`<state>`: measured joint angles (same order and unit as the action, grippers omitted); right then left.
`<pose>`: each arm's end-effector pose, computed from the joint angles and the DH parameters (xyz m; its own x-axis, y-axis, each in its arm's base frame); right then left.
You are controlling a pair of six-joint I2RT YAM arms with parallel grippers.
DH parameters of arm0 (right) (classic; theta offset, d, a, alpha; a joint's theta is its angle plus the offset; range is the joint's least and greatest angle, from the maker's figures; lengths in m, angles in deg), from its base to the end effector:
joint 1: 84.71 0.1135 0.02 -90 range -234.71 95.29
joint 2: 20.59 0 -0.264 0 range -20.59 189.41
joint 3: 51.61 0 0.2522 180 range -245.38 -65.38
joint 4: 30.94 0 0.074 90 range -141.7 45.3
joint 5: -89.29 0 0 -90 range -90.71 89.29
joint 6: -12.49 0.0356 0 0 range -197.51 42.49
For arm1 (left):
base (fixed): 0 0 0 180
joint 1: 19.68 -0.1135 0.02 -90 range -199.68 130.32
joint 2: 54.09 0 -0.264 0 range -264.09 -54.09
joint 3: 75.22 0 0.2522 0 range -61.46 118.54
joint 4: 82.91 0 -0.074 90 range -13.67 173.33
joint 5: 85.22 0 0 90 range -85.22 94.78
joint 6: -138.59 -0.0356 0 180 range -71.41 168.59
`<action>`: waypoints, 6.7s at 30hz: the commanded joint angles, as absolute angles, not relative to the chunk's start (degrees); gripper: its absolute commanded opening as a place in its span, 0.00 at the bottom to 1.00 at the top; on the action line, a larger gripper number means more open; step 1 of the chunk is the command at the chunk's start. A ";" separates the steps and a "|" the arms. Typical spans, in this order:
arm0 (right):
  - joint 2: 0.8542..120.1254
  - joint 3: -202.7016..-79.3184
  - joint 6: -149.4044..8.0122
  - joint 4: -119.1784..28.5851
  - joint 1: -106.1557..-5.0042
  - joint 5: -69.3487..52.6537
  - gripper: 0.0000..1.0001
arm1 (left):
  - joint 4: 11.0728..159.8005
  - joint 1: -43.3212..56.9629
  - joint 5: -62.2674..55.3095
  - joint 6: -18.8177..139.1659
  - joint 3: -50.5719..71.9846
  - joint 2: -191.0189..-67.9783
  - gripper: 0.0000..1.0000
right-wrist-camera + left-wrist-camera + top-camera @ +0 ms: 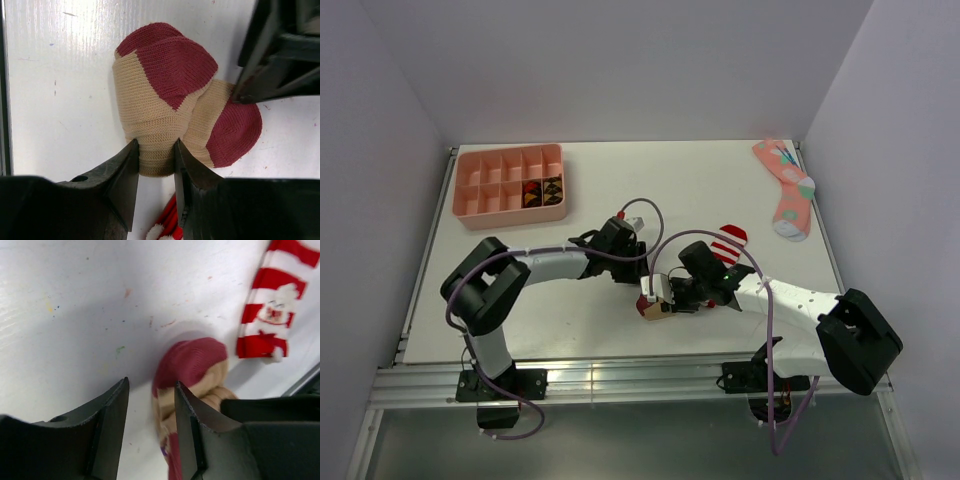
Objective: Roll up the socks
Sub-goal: Roll the sock at the center of the board.
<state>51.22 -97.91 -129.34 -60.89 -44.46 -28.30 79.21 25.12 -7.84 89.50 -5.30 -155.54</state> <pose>0.1611 0.1580 0.1687 0.2192 -0.7273 -0.6503 -0.9720 -0.1052 -0.2100 0.2486 -0.2579 0.1578 -0.9236 0.0165 -0.3831 0.2430 0.7980 -0.5515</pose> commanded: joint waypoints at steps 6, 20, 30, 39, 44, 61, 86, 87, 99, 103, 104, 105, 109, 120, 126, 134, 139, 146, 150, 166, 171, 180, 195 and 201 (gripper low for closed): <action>52.01 -95.61 -129.01 -62.46 -44.28 -24.00 0.19 | 80.61 25.06 -13.23 85.16 -1.70 -160.96 0.47; 52.45 -96.22 -128.57 -64.30 -44.19 -25.14 0.18 | 82.19 24.10 -15.96 88.49 -4.32 -162.56 0.00; 55.69 -101.67 -128.58 -74.49 -46.03 -32.43 0.17 | 82.72 21.81 -11.39 89.55 -9.25 -154.38 0.00; 67.63 -111.60 -127.87 -84.95 -49.37 -38.15 0.16 | 87.28 21.81 -10.69 90.17 -12.59 -152.80 0.00; 74.85 -118.53 -126.99 -90.83 -51.57 -39.03 0.15 | 89.66 21.81 -9.55 90.69 -14.79 -150.78 0.00; 88.57 -129.18 -118.73 -93.92 -52.71 -32.61 0.15 | 101.35 22.86 -7.17 89.03 -22.26 -147.52 0.09; 91.99 -131.03 -117.76 -94.27 -52.10 -31.47 0.15 | 111.62 24.09 1.01 81.03 -34.47 -125.39 0.46; 92.17 -130.94 -117.68 -94.36 -52.10 -31.47 0.15 | 112.33 24.96 0.83 79.29 -36.05 -124.68 0.47; 96.57 -135.25 -118.29 -99.45 -52.10 -32.35 0.15 | 119.01 33.22 4.52 72.77 -38.26 -126.68 0.50; 98.06 -136.04 -118.03 -99.72 -52.19 -31.73 0.15 | 119.10 34.81 6.98 70.83 -36.50 -129.94 0.50; 98.24 -136.21 -118.03 -99.89 -52.19 -31.82 0.15 | 119.45 35.25 7.07 70.22 -36.15 -131.07 0.50; 98.41 -136.48 -117.94 -99.98 -52.19 -31.82 0.15 | 119.98 35.43 7.59 70.04 -36.06 -131.69 0.50; 99.03 -137.09 -117.59 -100.07 -52.27 -31.38 0.15 | 123.32 35.60 6.72 69.60 -36.24 -133.98 0.51; 99.99 -137.97 -117.32 -100.16 -52.80 -30.85 0.15 | 123.68 36.13 3.73 69.86 -33.95 -140.49 0.50; 99.91 -137.53 -117.06 -99.28 -53.15 -30.94 0.15 | 122.18 36.48 3.90 72.67 -34.13 -142.33 0.44; 97.28 -135.17 -114.87 -94.90 -53.42 -30.07 0.19 | 114.82 37.45 2.94 77.68 -30.10 -144.53 0.06; 93.23 -132.62 -112.23 -91.11 -53.51 -29.18 0.34 | 105.93 38.68 4.43 80.76 -25.44 -147.51 0.00; 87.96 -130.50 -107.66 -85.75 -55.43 -29.09 0.48 | 94.59 39.56 7.24 84.01 -20.25 -149.89 0.00; 84.62 -130.33 -104.85 -83.73 -59.30 -30.93 0.52 | 90.81 39.47 7.68 84.54 -18.31 -151.03 0.00; 72.84 -126.29 -111.78 -84.86 -71.69 -46.75 0.56 | 88.87 39.21 6.10 84.72 -15.93 -155.78 0.00; 69.85 -124.36 -122.83 -88.91 -74.68 -50.01 0.56 | 90.45 37.89 2.94 84.19 -17.25 -156.31 0.00; 61.59 -116.27 -136.03 -89.17 -74.78 -50.54 0.57 | 91.77 34.82 -5.67 82.08 -17.61 -159.38 0.00; 45.15 -101.86 -135.87 -75.56 -63.62 -40.00 0.64 | 91.24 32.00 -15.61 80.24 -14.70 -165.27 0.00; 43.48 -99.74 -135.87 -72.74 -61.59 -38.33 0.69 | 90.80 31.30 -18.59 79.71 -13.83 -166.94 0.00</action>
